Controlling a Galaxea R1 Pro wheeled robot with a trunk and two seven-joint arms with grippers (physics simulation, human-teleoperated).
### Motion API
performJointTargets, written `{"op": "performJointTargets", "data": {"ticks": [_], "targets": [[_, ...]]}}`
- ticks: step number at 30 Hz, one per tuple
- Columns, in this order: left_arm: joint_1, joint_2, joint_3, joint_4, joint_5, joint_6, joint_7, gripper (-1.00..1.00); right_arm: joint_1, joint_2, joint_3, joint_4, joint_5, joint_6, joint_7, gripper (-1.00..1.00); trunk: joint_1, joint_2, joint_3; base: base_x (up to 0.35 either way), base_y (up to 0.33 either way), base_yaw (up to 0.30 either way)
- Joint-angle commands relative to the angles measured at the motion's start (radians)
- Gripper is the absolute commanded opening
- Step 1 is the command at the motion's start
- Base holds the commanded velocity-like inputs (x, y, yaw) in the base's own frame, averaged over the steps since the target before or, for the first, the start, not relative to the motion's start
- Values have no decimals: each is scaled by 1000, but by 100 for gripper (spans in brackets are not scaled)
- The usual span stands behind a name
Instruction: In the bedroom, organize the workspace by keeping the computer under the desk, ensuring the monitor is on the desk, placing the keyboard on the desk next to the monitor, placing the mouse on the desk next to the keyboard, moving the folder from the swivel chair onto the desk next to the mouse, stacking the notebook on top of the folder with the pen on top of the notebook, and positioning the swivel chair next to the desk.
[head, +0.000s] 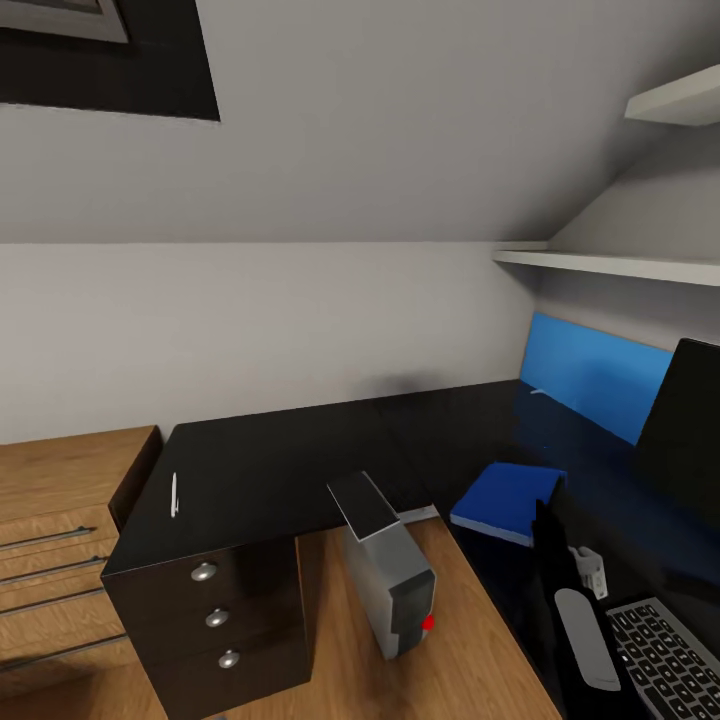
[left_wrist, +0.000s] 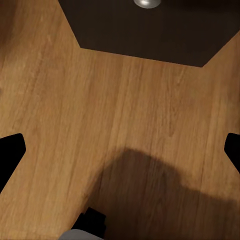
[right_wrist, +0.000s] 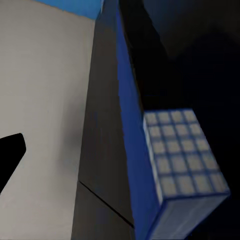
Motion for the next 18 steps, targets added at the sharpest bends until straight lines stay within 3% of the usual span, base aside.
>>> {"op": "performJointTargets", "data": {"ticks": [1,18], "targets": [[-1,1,-5,-2,3,4,8,100,-1,1,0,-1,-10,-3,-3,100,0,-1,-1,0,0,0],[-1,1,-5,-2,3,4,8,100,-1,1,1,-6,-10,-3,-2,100,0,-1,-1,0,0,0]]}}
